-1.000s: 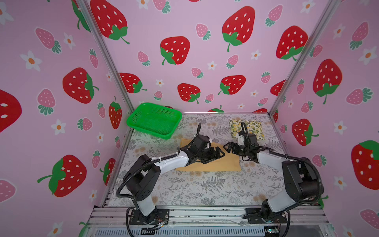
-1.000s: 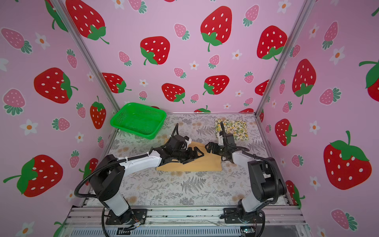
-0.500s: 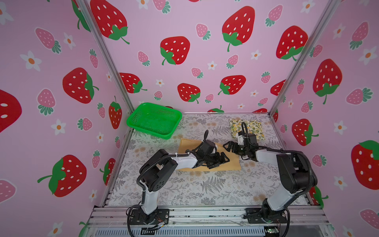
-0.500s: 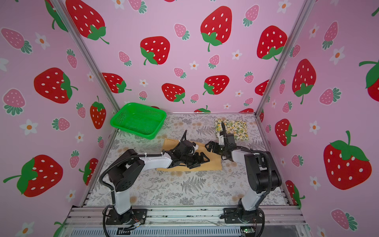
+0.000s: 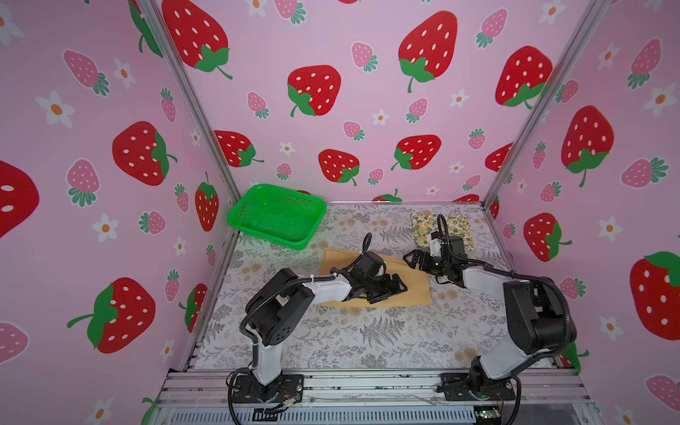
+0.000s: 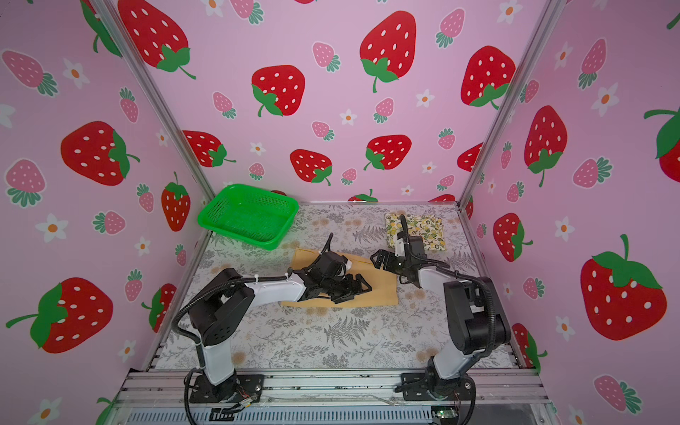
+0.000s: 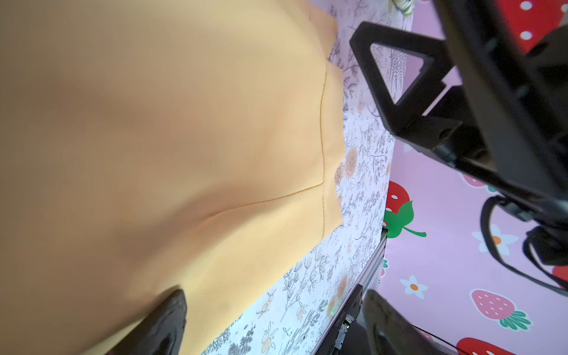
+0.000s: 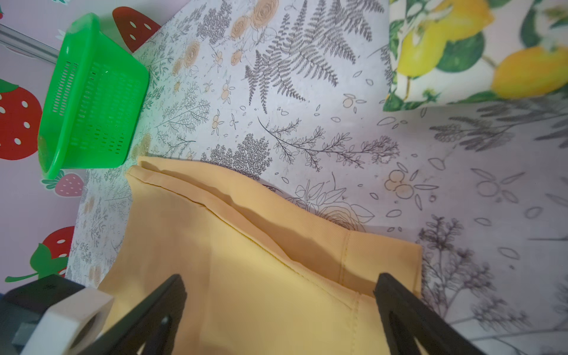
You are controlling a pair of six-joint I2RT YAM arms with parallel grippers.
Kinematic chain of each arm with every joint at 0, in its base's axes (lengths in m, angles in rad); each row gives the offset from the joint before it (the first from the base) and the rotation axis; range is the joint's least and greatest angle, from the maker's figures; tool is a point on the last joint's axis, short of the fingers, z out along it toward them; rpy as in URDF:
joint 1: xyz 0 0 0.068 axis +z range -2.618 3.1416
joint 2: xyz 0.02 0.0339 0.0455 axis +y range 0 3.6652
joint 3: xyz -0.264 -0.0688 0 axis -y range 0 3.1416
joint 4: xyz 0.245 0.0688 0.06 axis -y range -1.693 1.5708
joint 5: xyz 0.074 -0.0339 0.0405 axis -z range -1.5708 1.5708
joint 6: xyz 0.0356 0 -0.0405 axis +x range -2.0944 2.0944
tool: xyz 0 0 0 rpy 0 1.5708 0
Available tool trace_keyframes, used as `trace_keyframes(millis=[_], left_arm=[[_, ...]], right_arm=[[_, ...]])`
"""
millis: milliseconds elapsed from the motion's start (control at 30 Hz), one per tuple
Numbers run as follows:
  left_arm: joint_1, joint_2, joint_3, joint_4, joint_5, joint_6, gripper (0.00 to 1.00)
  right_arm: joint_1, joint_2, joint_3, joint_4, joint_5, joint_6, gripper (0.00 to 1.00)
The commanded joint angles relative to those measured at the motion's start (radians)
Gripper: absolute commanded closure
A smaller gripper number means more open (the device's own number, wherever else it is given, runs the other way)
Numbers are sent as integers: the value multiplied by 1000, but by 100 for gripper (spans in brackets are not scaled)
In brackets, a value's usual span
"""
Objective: Fold and stack skirts
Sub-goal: Smooth out the skirt at the center of the table.
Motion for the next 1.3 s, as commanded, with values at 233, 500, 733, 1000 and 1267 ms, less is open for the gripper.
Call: trace_keyframes(millis=[233, 500, 733, 1000, 1267], left_arm=[[35, -69, -46, -61, -14, 29, 9], [76, -81, -142, -59, -31, 26, 9], [114, -92, -197, -52, -20, 35, 9], [116, -74, -186, -46, -14, 27, 9], [115, -73, -175, -59, -14, 35, 9]], right_arm=[[-6, -91, -25, -93, 90, -74, 0], [-6, -143, -123, -105, 133, -94, 0], [-5, -203, -201, -107, 104, -97, 0], [32, -227, -266, -78, 37, -58, 11], [70, -171, -307, -36, 59, -39, 17]])
